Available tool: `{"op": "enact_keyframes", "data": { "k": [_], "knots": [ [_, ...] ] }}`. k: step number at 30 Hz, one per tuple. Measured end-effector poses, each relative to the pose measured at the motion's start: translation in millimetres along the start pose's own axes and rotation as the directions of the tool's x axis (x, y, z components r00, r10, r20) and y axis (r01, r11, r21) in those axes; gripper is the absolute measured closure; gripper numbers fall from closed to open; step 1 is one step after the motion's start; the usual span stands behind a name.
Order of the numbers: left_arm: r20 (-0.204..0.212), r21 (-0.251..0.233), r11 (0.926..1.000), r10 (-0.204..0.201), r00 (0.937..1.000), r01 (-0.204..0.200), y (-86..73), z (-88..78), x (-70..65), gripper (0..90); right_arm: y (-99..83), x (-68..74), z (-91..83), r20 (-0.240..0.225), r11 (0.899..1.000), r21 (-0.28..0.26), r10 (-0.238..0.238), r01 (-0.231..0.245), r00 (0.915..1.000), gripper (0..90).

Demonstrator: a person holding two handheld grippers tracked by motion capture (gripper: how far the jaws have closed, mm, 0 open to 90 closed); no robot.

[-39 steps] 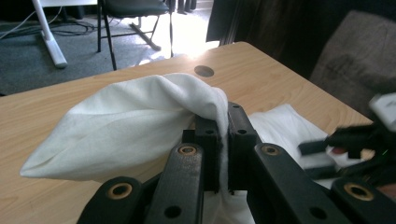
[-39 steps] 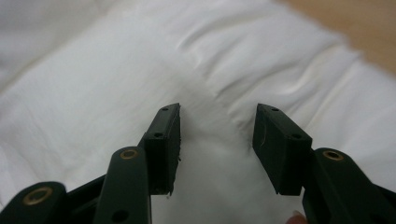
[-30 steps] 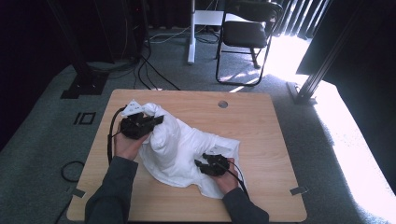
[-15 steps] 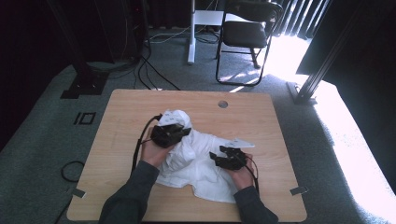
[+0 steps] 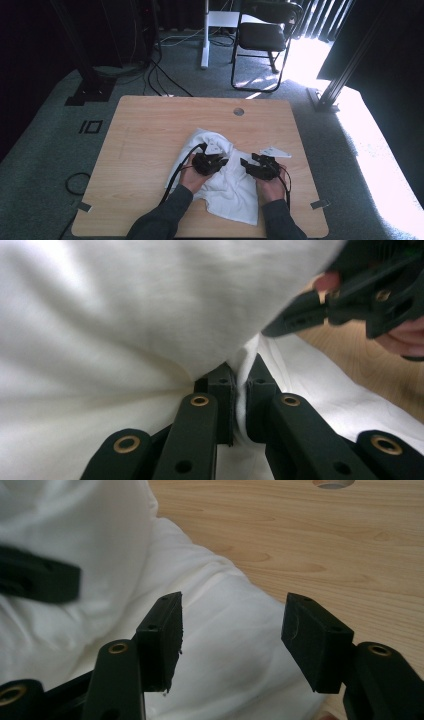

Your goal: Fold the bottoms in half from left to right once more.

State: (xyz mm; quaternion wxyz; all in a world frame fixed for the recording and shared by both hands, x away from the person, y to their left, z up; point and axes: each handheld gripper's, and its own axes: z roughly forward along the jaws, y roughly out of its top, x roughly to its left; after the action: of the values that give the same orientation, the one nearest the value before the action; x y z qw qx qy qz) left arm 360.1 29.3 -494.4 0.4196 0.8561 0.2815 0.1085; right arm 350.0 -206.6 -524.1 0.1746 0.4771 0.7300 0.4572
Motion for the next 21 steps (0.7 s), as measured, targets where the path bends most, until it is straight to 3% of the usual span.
{"op": "enact_keyframes", "data": {
  "k": [5, 8, 14, 18, 20, 21],
  "knots": [
    [0.005, 0.013, 0.9999, -0.006, 1.0, 0.006, -11.2, 13.7, -2.5, 86.6, 3.8, 2.4, -1.6, -0.003, 1.0, -0.012, -0.001, 0.001, 1.0, 40.9],
    [-0.001, 0.009, 1.0, 0.0, 1.0, 0.0, -17.8, 23.3, -6.2, 86.4, 14.1, 8.7, -4.3, -0.022, 0.999, -0.046, -0.002, 0.001, 0.9998, 40.1],
    [0.003, -0.006, 0.9999, -0.013, 0.9999, 0.013, -18.4, 22.3, -4.7, 85.1, 27.5, 23.3, -8.0, -0.054, 0.994, -0.103, -0.029, 0.024, 0.9981, 37.7],
    [0.006, -0.007, 1.0, -0.004, 1.0, 0.004, -19.3, 21.9, -4.6, 83.7, 33.6, 30.5, -18.2, -0.079, 0.986, -0.164, -0.024, 0.01, 0.9966, 37.4],
    [0.006, -0.008, 1.0, -0.005, 1.0, 0.005, -19.2, 22.0, -4.7, 82.9, 37.9, 34.8, -24.6, -0.131, 0.983, -0.182, -0.035, 0.011, 0.9908, 37.4],
    [0.009, -0.008, 0.9999, -0.006, 0.9999, 0.006, -19.1, 22.1, -4.7, 82.9, 37.9, 34.8, -24.6, -0.131, 0.983, -0.182, -0.035, 0.011, 0.9908, 37.4]
  ]
}}
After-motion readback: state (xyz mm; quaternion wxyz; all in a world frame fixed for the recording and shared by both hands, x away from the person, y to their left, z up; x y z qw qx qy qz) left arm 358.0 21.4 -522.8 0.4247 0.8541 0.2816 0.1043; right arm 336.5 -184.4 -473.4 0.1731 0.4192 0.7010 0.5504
